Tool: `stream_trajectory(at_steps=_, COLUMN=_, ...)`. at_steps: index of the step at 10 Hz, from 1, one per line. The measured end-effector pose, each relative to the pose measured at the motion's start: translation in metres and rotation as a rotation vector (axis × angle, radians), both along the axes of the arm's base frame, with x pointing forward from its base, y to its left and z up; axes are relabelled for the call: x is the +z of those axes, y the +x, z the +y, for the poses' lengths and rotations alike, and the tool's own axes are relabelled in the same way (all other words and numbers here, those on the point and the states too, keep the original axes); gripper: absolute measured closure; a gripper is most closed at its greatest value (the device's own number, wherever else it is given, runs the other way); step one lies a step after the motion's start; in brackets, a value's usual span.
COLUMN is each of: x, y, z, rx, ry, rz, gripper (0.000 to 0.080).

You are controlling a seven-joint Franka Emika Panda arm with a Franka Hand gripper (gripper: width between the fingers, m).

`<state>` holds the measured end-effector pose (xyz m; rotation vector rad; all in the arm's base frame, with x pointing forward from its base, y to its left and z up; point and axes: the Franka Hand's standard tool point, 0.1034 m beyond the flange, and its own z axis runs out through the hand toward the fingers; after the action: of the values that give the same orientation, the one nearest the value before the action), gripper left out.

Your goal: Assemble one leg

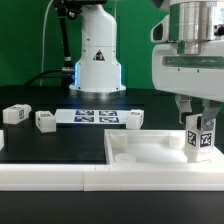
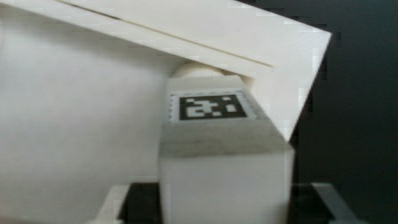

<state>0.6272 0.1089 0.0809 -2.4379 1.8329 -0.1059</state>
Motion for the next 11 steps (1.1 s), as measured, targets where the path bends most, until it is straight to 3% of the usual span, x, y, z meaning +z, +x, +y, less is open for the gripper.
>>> stream_trajectory(at_steps=1, x=-0.001, y=0.000, z=0.002, rx=-0.022, ry=0.009, rz=0.001, gripper=0.0496)
stream_trajectory(at_steps=2, x=-0.001, y=0.000, z=0.002, rx=-0.001, ry=0.007, rz=0.001, gripper=0.0291)
stream_trajectory(at_steps=3, x=-0.001, y=-0.001, z=0.003, rx=0.038, ry=0.004, rz=-0.001, gripper=0.0291)
stream_trajectory(at_steps=4, x=-0.001, y=-0.001, z=0.006, rx=0.096, ry=0.000, rz=-0.003, gripper=0.0182)
stream_trajectory(at_steps=11, x=-0.004, y=-0.004, z=0.018, rx=0.777, ry=-0.070, rz=-0.019, gripper=0.0150)
